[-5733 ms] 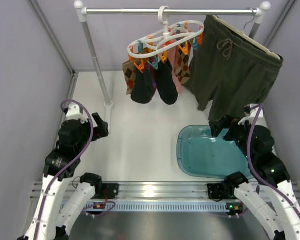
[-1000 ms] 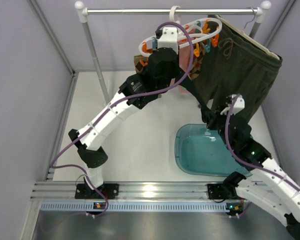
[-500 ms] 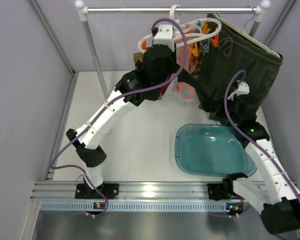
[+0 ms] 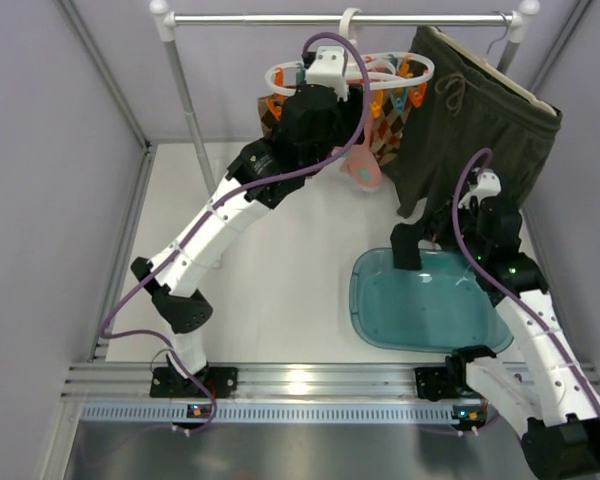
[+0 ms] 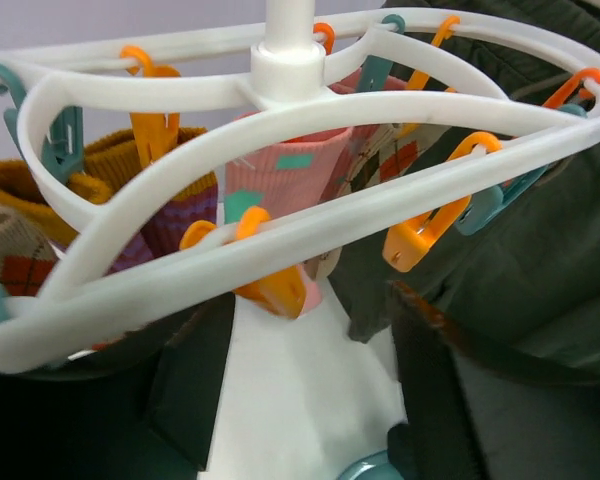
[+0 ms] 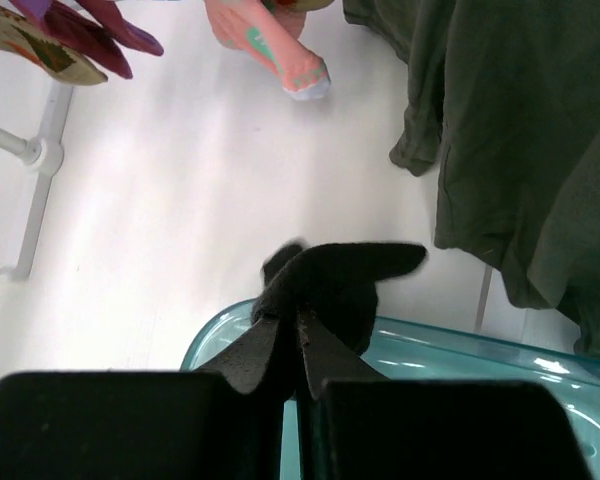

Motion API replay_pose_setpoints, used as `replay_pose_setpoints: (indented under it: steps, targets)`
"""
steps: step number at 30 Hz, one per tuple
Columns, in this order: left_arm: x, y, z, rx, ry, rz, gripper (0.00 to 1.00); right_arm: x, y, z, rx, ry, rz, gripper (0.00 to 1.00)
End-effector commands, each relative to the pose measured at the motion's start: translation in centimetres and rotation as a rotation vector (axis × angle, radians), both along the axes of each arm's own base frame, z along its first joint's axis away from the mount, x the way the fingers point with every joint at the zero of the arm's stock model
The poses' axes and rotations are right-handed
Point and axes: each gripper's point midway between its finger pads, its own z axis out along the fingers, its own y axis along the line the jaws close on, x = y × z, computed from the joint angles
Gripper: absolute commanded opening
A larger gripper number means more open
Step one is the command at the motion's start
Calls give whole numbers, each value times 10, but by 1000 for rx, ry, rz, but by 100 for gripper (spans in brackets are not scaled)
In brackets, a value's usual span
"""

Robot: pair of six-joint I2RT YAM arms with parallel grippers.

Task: Remove the socks clipped to the hanger

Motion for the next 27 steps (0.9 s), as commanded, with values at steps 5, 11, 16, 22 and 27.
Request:
replay_pose_setpoints:
  steps: [5, 11, 16, 22, 27]
  targets:
    - [-25, 0, 22, -87, -16, -107, 85, -38, -5, 32, 19, -83, 15, 0]
    - [-64, -15, -34, -31, 107, -220, 98, -63, -10, -7, 9, 19, 2, 0]
    - [-108, -10, -47, -5, 122, -243, 99, -80, 1, -35, 55, 72, 55, 25]
    - [-135, 33, -62, 11, 118, -156, 99, -85, -4, -10, 58, -1, 35, 100]
    - [-137, 89, -73, 41, 88, 0, 99, -71, 51, 47, 223, -161, 328, 96]
